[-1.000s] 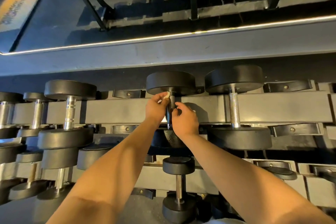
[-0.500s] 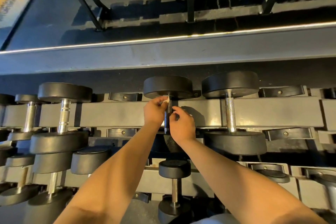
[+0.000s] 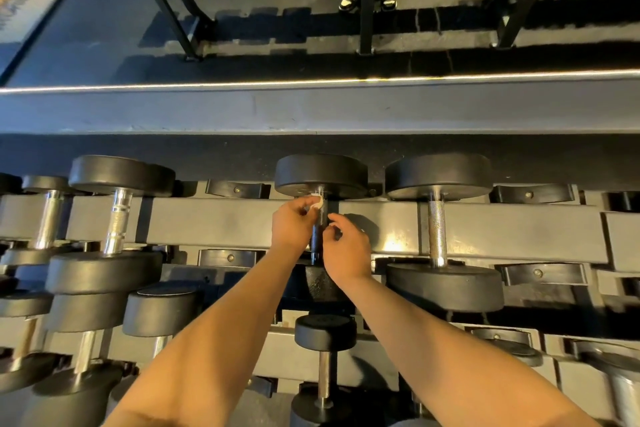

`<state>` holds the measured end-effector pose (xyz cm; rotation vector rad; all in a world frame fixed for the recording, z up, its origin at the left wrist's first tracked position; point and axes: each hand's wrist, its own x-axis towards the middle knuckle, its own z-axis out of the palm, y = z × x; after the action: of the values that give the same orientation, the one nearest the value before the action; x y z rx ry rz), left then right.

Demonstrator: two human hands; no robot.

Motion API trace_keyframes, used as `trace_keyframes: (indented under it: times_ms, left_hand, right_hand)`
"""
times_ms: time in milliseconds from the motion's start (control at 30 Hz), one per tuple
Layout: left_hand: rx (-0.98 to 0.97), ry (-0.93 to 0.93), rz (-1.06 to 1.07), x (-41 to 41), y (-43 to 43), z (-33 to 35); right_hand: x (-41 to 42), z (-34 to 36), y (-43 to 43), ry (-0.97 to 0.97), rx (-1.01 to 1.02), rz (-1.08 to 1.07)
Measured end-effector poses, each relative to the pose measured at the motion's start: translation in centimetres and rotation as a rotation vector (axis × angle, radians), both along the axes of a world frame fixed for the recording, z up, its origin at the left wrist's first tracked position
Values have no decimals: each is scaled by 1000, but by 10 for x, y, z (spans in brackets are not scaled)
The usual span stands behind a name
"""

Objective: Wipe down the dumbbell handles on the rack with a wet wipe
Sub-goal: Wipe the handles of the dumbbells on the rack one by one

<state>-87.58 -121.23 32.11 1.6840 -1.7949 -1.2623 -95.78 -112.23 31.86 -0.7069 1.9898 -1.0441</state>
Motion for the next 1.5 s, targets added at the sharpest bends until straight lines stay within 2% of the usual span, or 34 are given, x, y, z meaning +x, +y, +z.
trace_keyframes:
  times_ms: [200, 400, 533, 600, 767, 933, 1067, 1333, 1500]
  left_hand:
    - [58, -134, -117, 24, 8, -7]
    - [-126, -75, -60, -3, 2, 3]
    - [-227, -276, -295, -2, -8, 2]
    - [-194, -322, -353, 5, -4, 2]
    - [-80, -211, -215, 14, 13, -2]
    - [-118, -108, -108, 3, 0, 3]
    - [-42, -54, -65, -2, -7, -1]
    - [110, -153, -115, 23, 13, -3]
    - [97, -237, -126, 20, 23, 5]
  right_hand:
    - [0, 3, 2, 26, -11, 15]
    - [-2, 2, 3, -5, -18, -12]
    - [-2, -2, 2, -30, -26, -30]
    - [-3, -1, 3, -34, -21, -31]
    - [-4, 3, 4, -22, -28, -22]
    - [-3, -5, 2, -35, -20, -13]
    - [-2, -9, 1, -33, -18, -21]
    - [-4, -9, 1, -21, -45, -7]
    - [-4, -11, 1, -46, -85, 2]
